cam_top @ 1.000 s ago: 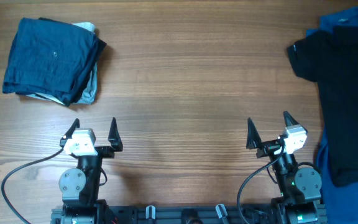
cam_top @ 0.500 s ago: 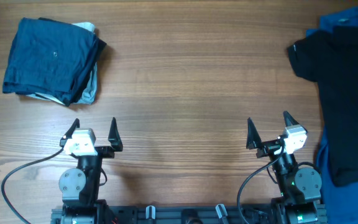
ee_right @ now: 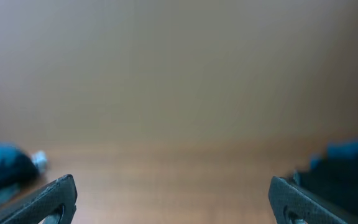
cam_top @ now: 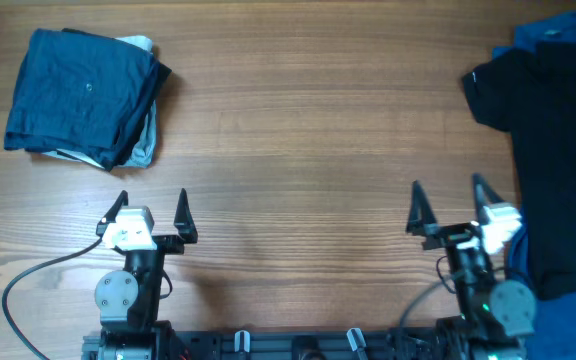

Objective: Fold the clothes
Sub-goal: 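Reach the right gripper to the black polo shirt and grasp it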

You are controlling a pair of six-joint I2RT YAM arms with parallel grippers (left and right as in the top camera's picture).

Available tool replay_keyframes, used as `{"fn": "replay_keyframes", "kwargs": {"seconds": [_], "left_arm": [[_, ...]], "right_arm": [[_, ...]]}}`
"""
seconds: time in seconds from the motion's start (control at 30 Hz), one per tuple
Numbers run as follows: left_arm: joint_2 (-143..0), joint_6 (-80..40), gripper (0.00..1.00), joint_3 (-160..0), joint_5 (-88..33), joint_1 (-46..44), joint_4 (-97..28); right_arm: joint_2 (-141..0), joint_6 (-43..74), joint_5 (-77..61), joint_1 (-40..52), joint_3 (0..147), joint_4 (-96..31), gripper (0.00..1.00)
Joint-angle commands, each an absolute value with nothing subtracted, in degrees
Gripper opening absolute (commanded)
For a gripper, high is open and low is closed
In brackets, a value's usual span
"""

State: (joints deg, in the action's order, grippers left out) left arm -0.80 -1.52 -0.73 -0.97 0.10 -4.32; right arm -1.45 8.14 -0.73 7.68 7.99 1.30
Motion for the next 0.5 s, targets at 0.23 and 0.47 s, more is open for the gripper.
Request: {"fn": "replay_keyframes", "kwargs": {"seconds": [0.23, 0.47], "left_arm": [[-0.43, -0.40, 1.00, -0.34, -1.87, -0.12, -4.34], [-0.43, -0.40, 1.00, -0.34, -1.87, -0.12, -4.34]], "right_arm": [[-34.63, 8.93, 6.31, 7.42, 55.20, -24.14, 1.00], [-72.77, 4.25, 14.15, 6.09, 96.95, -53.56, 1.00]]}}
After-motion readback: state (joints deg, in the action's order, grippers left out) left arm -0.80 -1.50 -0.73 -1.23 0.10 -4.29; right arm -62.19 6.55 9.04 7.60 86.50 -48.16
